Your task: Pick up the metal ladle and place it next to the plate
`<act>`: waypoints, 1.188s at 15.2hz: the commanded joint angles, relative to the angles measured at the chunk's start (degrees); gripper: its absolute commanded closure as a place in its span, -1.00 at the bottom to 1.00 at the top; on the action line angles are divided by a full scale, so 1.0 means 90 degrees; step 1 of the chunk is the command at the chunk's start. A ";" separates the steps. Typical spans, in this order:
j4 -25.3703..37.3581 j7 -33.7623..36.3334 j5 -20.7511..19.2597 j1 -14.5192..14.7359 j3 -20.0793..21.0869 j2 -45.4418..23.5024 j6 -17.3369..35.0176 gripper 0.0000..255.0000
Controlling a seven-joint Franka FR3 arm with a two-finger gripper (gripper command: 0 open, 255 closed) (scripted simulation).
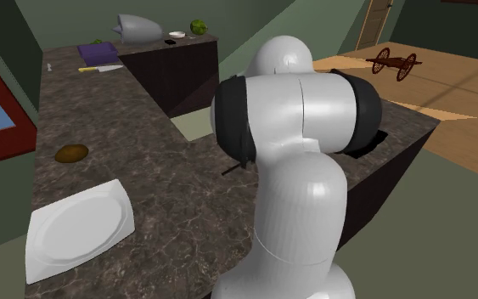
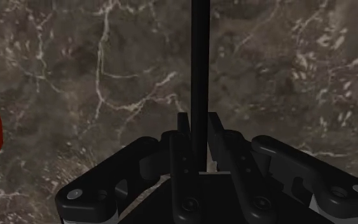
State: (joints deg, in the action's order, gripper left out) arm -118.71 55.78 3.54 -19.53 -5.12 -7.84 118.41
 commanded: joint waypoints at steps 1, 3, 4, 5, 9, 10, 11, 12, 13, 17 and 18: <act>0.0104 0.0005 -0.0012 -0.0004 -0.0006 0.0061 -0.0167 1.00; 0.0185 0.0018 -0.0024 -0.0003 -0.0007 0.0139 -0.0326 1.00; 0.0228 0.0025 -0.0030 -0.0003 -0.0008 0.0176 -0.0405 1.00; 0.0272 0.0031 -0.0036 -0.0002 -0.0009 0.0212 -0.0485 1.00; 0.0462 0.0054 -0.0056 -0.0001 -0.0011 0.0344 -0.0806 1.00; 0.0513 0.0060 -0.0061 -0.0001 -0.0012 0.0374 -0.0887 1.00; 0.0566 0.0065 -0.0065 -0.0001 -0.0012 0.0403 -0.0967 1.00; 0.0620 0.0070 -0.0069 -0.0001 -0.0012 0.0430 -0.1048 1.00; 0.0675 0.0076 -0.0073 -0.0001 -0.0013 0.0456 -0.1130 1.00; 0.0601 0.0192 -0.0087 0.0054 0.0035 0.0721 -0.1315 1.00; 0.0366 0.0296 -0.0088 0.0109 0.0085 0.0914 -0.1267 1.00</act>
State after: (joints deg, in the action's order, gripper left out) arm -113.57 57.71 2.80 -18.92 -4.69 -1.35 106.88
